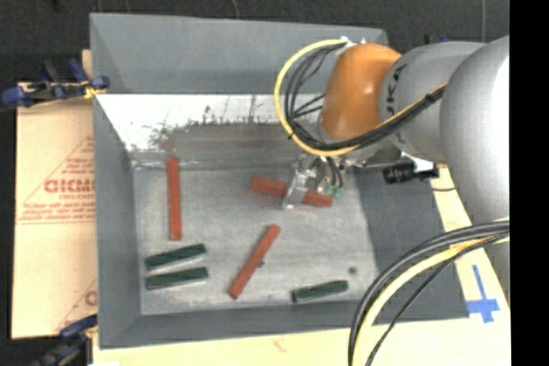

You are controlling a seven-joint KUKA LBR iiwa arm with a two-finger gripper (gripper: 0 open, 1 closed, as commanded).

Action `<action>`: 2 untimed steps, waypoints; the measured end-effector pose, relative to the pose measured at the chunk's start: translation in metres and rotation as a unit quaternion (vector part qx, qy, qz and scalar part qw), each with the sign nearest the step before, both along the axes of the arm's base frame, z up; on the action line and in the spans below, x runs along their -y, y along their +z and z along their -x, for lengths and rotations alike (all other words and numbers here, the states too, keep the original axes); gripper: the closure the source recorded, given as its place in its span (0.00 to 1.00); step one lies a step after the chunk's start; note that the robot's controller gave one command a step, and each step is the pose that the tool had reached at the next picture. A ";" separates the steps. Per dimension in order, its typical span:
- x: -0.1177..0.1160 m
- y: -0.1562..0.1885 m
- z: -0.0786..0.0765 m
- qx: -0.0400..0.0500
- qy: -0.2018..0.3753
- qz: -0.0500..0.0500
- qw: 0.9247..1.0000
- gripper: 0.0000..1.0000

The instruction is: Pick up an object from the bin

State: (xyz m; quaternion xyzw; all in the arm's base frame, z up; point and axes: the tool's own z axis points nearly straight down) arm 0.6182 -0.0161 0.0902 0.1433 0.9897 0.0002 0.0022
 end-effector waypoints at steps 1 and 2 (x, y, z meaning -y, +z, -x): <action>0.000 0.008 0.000 0.000 0.000 0.000 1.000 1.00; 0.000 0.024 0.001 -0.003 0.001 0.000 1.000 1.00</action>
Offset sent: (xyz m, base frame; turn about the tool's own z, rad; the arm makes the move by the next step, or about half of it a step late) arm 0.0001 0.0001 0.0664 0.0000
